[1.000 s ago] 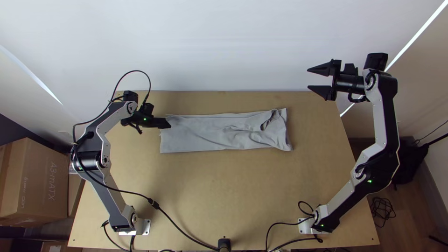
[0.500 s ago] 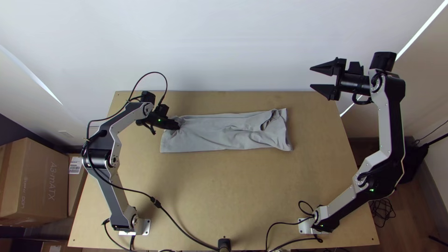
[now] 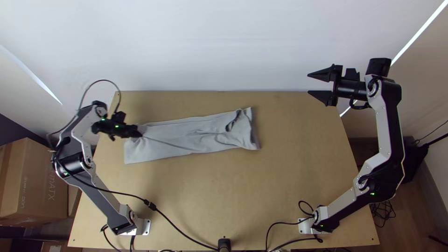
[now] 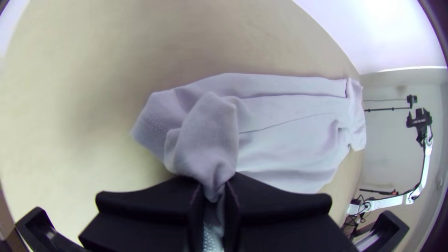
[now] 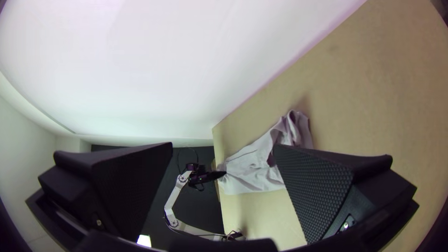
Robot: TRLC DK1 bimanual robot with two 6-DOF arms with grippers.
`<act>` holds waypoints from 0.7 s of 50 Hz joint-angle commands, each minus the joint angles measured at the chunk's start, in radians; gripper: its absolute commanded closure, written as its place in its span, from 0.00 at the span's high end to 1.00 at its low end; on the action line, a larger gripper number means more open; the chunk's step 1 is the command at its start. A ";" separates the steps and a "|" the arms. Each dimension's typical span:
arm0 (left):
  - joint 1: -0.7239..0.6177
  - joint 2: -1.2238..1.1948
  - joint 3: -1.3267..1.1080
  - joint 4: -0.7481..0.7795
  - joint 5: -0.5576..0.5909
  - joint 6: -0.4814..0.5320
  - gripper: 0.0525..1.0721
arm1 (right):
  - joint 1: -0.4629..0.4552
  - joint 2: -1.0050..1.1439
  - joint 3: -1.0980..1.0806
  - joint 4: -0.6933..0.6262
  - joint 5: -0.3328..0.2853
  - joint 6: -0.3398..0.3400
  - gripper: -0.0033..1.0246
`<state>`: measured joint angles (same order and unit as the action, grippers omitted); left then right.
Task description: Fold the t-shirt
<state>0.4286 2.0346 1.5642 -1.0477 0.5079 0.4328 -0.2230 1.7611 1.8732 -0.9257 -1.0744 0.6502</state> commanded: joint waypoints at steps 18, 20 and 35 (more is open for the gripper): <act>-0.154 -0.142 0.336 -0.351 0.011 0.009 0.03 | 0.014 -0.043 -0.071 0.025 -0.018 -0.023 0.96; -0.198 -0.143 0.359 -0.351 0.011 -0.017 0.03 | 0.013 -0.045 -0.071 0.025 -0.016 -0.023 0.96; -0.496 0.004 0.606 -0.353 0.003 -0.206 0.03 | -0.004 -0.057 -0.075 0.025 -0.018 -0.027 0.96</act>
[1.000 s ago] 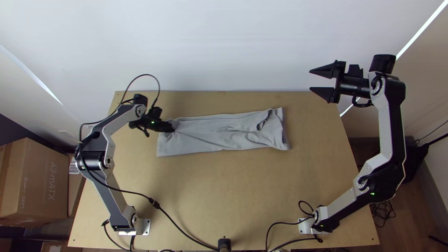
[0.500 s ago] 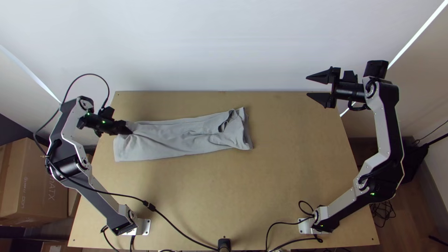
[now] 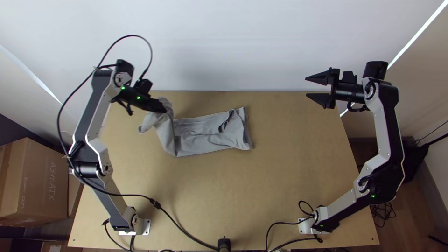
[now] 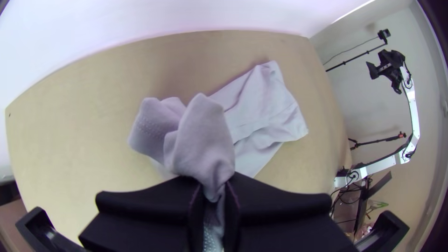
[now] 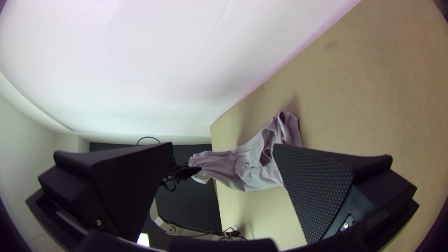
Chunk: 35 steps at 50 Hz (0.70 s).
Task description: Fold the t-shirt
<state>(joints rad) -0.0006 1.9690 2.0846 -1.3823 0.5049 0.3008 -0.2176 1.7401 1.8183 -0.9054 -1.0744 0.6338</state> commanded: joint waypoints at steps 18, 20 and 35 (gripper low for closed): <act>-0.320 0.254 0.206 0.071 -0.012 -0.216 0.02 | -0.016 -0.067 -0.090 0.005 -0.012 -0.029 0.96; -0.335 0.271 0.206 0.101 -0.012 -0.243 0.02 | -0.014 -0.070 -0.102 0.007 -0.009 -0.033 0.96; -0.460 0.330 0.209 0.356 -0.068 -0.351 0.02 | 0.020 -0.149 -0.237 0.045 0.068 -0.043 0.96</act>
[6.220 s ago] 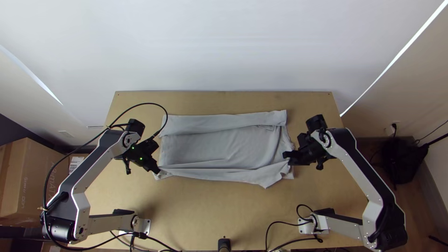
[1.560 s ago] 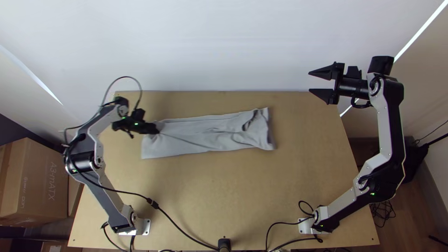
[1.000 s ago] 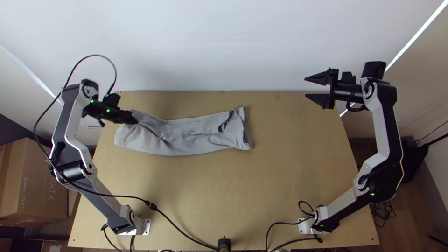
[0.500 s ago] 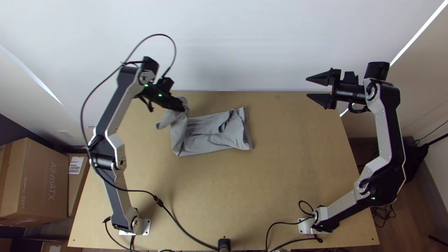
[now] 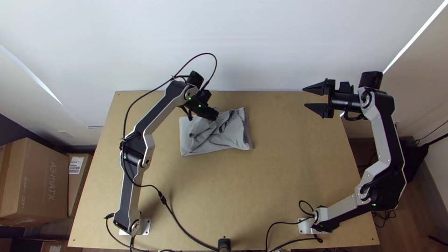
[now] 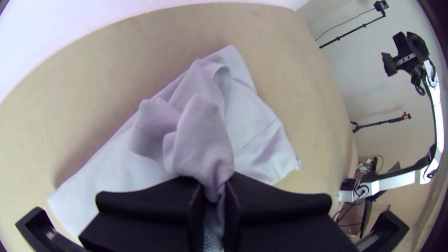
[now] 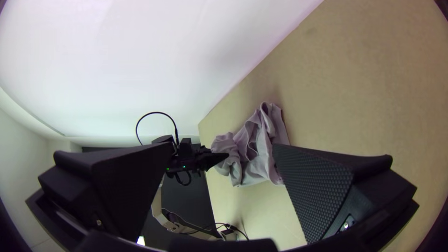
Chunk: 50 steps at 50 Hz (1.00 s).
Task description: Fold the t-shirt
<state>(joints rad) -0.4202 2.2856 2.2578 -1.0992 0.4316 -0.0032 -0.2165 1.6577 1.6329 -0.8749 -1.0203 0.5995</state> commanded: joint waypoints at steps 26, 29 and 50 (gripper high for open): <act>-0.241 0.006 0.036 0.420 0.030 -0.060 0.96 | 0.204 -0.170 -0.349 0.197 0.220 0.022 0.96; -0.218 -0.017 0.034 0.420 0.030 -0.061 0.96 | 0.246 -0.168 -0.352 0.214 0.256 0.025 0.96; 0.063 -0.284 0.022 0.240 0.030 -0.057 0.96 | 0.451 0.065 -0.211 0.254 0.381 -0.026 0.96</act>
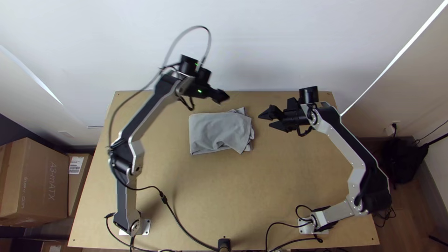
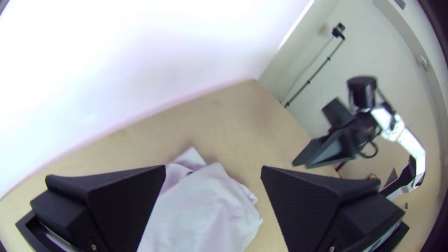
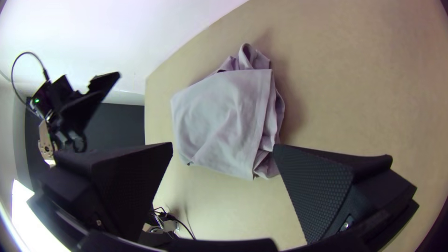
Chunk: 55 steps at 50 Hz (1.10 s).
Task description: Fold the t-shirt
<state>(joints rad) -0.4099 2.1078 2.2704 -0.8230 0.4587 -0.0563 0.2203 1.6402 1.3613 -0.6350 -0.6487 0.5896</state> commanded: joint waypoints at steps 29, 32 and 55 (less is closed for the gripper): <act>0.368 -0.355 0.008 -0.208 0.003 0.021 0.96 | 0.051 0.489 0.288 0.017 0.034 -0.004 0.70; 0.379 -0.365 0.008 -0.215 0.003 0.021 0.96 | 0.054 0.510 0.300 0.017 0.034 -0.004 0.64; 0.447 -0.408 0.000 -0.254 0.003 0.021 0.96 | 0.063 0.563 0.394 0.015 0.035 -0.010 0.02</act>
<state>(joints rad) 0.0277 1.7363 2.2704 -1.0622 0.4591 -0.0448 0.2783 2.1872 1.7077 -0.6178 -0.6167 0.5896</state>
